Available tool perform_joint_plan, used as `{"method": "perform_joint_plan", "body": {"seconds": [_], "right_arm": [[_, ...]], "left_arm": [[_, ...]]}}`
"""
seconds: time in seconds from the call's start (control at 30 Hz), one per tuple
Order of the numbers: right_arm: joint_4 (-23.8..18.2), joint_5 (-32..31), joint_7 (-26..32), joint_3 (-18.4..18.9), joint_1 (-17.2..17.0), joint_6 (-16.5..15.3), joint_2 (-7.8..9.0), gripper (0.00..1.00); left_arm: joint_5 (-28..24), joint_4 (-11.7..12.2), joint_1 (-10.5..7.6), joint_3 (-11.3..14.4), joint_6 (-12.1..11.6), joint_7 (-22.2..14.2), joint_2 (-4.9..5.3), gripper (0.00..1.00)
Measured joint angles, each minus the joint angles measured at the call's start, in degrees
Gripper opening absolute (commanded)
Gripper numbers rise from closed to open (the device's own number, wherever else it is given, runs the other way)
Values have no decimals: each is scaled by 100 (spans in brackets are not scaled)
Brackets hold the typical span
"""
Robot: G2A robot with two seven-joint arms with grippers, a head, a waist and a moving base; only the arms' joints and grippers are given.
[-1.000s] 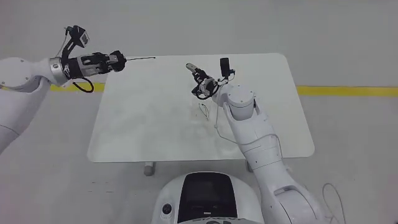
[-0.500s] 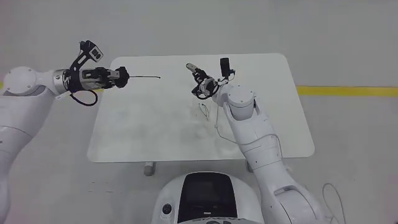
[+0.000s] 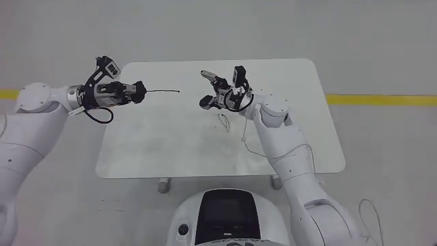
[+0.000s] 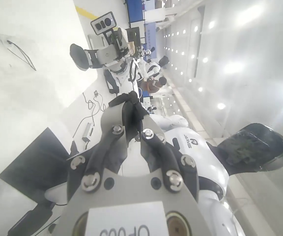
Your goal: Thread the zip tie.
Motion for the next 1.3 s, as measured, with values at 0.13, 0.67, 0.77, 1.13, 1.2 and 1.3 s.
{"method": "perform_joint_plan", "body": {"seconds": [0.13,0.67,0.77,1.13,1.2,1.3], "right_arm": [[51,44,29,-7,51,-18,4,100],[456,980,1435,-191,189,-132,78,100],[452,975,1422,-188,187,-127,78,100],[168,912,1066,-418,8,-819,124,100],[170,912,1063,-415,8,-807,123,100],[106,916,979,-453,-48,-802,128,98]], "left_arm": [[39,49,-12,1,-45,0,1,0],[77,32,137,4,127,151,-136,0],[88,35,135,3,118,153,-135,0],[64,-92,378,-101,75,181,-154,0],[68,-92,377,-101,74,182,-154,0],[69,-92,376,-100,76,186,-153,0]]}}
